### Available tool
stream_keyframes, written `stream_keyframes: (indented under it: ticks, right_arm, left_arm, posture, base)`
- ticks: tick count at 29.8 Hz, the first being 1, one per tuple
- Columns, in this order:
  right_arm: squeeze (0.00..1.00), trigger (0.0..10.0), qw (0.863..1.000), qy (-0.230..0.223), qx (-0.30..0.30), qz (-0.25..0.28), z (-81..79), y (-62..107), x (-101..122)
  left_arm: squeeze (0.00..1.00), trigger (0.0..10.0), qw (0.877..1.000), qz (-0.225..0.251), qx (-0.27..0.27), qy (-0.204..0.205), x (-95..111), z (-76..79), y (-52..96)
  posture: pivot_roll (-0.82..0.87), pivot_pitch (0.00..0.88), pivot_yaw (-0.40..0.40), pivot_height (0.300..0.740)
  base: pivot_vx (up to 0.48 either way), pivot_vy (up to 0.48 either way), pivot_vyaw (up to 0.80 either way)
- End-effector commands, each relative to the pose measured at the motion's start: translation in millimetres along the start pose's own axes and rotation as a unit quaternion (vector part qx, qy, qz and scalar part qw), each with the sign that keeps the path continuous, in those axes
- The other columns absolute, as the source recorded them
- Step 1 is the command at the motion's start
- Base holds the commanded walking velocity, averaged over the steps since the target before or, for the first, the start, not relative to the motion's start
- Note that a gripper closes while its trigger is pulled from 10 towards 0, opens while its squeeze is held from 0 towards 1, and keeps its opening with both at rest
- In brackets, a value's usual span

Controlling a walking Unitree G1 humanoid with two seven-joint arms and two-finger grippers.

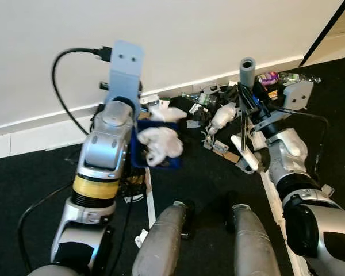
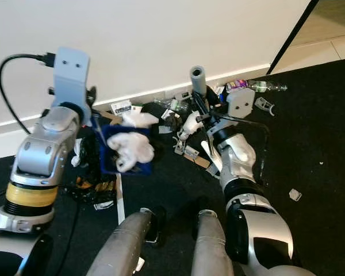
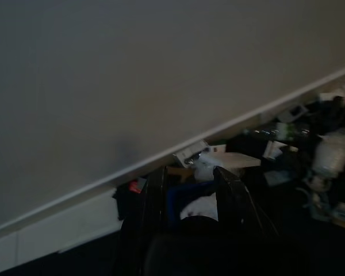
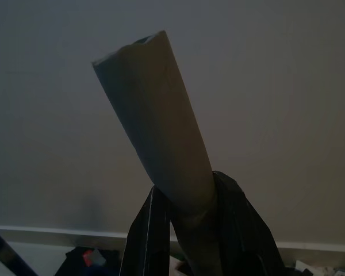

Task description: Sweep floor

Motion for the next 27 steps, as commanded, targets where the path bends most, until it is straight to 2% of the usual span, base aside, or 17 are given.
stream_keyframes:
  ticks: [1,3,5,7,9,11,12,13,14,15,16,17,20,24,27]
  right_arm:
    - [0.00,10.0,0.996,-0.075,-0.032,-0.045,5.0,17.1,-39.9]
    - [0.00,10.0,0.996,-0.072,-0.032,-0.045,5.5,17.3,-39.2]
    - [0.00,10.0,0.997,-0.060,-0.034,-0.036,8.2,16.2,-32.1]
    - [0.00,10.0,0.997,-0.055,-0.036,-0.032,9.4,15.7,-29.5]
    - [0.00,10.0,0.998,-0.030,-0.047,-0.024,15.0,15.2,-20.8]
    - [0.00,10.0,0.997,0.027,-0.075,-0.013,27.0,16.5,-6.0]
    - [0.00,10.0,0.997,0.027,-0.075,-0.013,27.0,16.5,-6.0]
    - [0.00,10.0,0.994,0.056,-0.089,-0.007,32.5,17.7,1.5]
    - [0.00,10.0,0.993,0.069,-0.100,0.002,37.5,18.8,8.7]
    - [0.00,10.0,0.993,0.069,-0.100,0.002,37.5,18.8,8.7]
    - [0.00,10.0,0.989,0.091,-0.112,0.013,43.3,20.7,18.9]
    - [0.00,10.0,0.989,0.093,-0.114,0.015,44.6,21.2,21.0]
    - [0.00,10.0,0.989,0.094,-0.114,0.015,44.7,21.8,20.4]
    - [0.00,10.0,0.990,0.087,-0.109,0.007,39.8,22.2,10.2]
    - [0.00,10.0,0.991,0.084,-0.108,0.005,37.1,22.0,5.6]
  left_arm:
    - [0.00,10.0,0.999,-0.024,-0.008,-0.019,-20.6,12.4,0.2]
    - [0.00,10.0,0.999,-0.030,-0.016,-0.018,-25.2,18.3,0.0]
    - [0.00,10.0,0.998,-0.047,-0.048,-0.011,-36.7,38.2,-1.0]
    - [0.00,10.0,0.997,-0.052,-0.054,-0.007,-39.7,43.4,-1.5]
    - [0.00,10.0,0.993,-0.076,-0.082,0.024,-47.9,56.6,-2.8]
    - [0.00,10.0,0.988,-0.098,-0.106,0.063,-52.0,66.8,-6.1]
    - [0.00,10.0,0.988,-0.098,-0.106,0.063,-52.0,66.8,-6.1]
    - [0.00,10.0,0.985,-0.103,-0.110,0.080,-51.6,69.0,-8.3]
    - [0.00,10.0,0.983,-0.107,-0.116,0.097,-50.3,71.0,-10.6]
    - [0.00,10.0,0.983,-0.107,-0.116,0.097,-50.3,71.0,-10.6]
    - [0.00,10.0,0.979,-0.109,-0.123,0.122,-45.2,72.5,-17.0]
    - [0.00,10.0,0.977,-0.110,-0.127,0.130,-43.2,73.5,-19.0]
    - [0.00,10.0,0.977,-0.107,-0.130,0.134,-38.7,72.9,-22.0]
    - [0.00,10.0,0.980,-0.085,-0.129,0.123,-22.3,63.0,-34.3]
    - [0.00,10.0,0.979,-0.086,-0.137,0.120,-22.9,64.0,-37.0]
  posture:
    - [0.11,0.343,0.157,0.740]
    - [0.11,0.343,0.157,0.740]
    - [0.10,0.347,0.154,0.740]
    - [0.10,0.347,0.154,0.740]
    - [0.10,0.348,0.155,0.740]
    - [0.09,0.350,0.154,0.740]
    - [0.09,0.350,0.154,0.740]
    - [0.09,0.350,0.154,0.740]
    - [0.09,0.350,0.154,0.740]
    - [0.09,0.350,0.154,0.740]
    - [0.09,0.348,0.158,0.740]
    - [0.09,0.348,0.158,0.740]
    - [0.09,0.347,0.161,0.740]
    - [0.10,0.345,0.167,0.740]
    - [0.10,0.344,0.169,0.740]
  base:
    - [0.000,0.000,0.00]
    - [0.000,0.000,0.00]
    - [0.000,0.000,0.00]
    - [0.000,0.000,0.00]
    - [0.000,0.000,0.00]
    - [0.000,0.000,0.00]
    - [0.000,0.000,0.00]
    - [0.000,0.000,0.00]
    - [0.000,0.000,0.00]
    - [0.000,0.000,0.00]
    - [0.000,0.000,0.00]
    - [0.000,0.000,0.00]
    - [0.000,0.000,0.00]
    - [0.000,0.000,0.00]
    - [0.000,0.000,0.00]
Point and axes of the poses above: a point about 5 cm out from each wrist's last joint towards the gripper, its own y axis pointing back from the gripper into the wrist, its own x axis along the axis of the wrist's last joint, z = x × y, the point moved 6 cm from there along -y, pointing out of the wrist towards the gripper, and after that the axes turned 15 degrees about -y, right-handed, at the moved point
